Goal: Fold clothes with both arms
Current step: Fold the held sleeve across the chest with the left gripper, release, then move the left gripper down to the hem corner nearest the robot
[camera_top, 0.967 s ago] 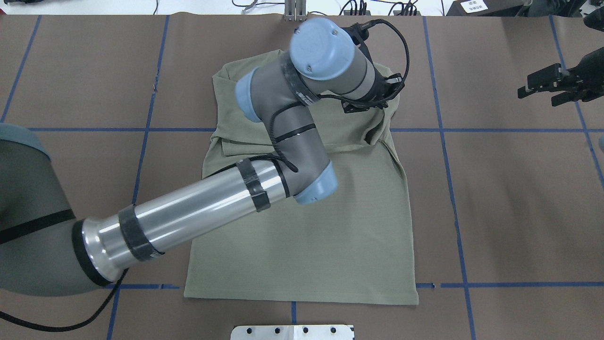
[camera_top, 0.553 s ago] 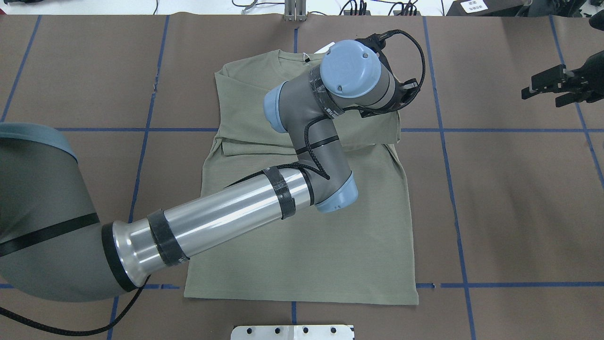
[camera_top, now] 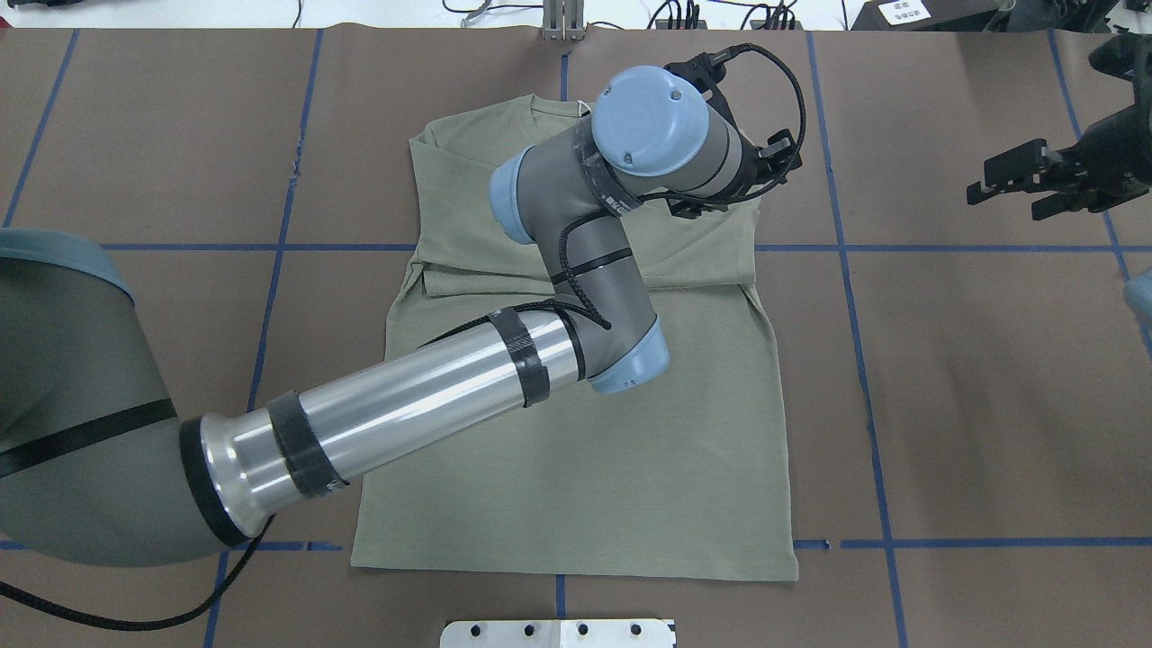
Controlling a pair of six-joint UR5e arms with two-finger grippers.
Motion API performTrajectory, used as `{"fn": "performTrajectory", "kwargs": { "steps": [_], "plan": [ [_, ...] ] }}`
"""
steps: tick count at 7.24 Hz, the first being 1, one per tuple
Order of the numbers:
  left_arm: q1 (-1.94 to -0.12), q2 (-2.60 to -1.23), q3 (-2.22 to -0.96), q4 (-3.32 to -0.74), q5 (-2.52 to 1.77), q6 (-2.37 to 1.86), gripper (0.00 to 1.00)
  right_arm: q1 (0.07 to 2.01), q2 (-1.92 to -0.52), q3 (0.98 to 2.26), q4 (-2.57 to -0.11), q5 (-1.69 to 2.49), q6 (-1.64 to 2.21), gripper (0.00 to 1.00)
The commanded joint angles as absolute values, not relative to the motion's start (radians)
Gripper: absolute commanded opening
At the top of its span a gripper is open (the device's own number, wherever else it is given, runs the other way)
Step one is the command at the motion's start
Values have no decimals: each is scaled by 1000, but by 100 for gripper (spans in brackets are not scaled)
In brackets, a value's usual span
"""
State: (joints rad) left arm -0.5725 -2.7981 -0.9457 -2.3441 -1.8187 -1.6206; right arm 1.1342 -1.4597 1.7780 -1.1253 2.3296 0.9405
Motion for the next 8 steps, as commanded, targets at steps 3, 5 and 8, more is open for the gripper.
{"fn": "performTrajectory", "kwargs": {
  "steps": [3,5,8],
  "plan": [
    [-665,-2279,-1640,-2105,-1983,-1368,78,644,-1497,2047,-1134,1909,1554,100],
    [-710,-2171,-1718,-2103,-2042,-1358,78,298,-1607,2173,-1143,1554,1807,98],
    [-716,-2161,-1718,-2103,-2034,-1358,79,-21,-1623,2175,-1268,1226,2122,90]
  ]
}}
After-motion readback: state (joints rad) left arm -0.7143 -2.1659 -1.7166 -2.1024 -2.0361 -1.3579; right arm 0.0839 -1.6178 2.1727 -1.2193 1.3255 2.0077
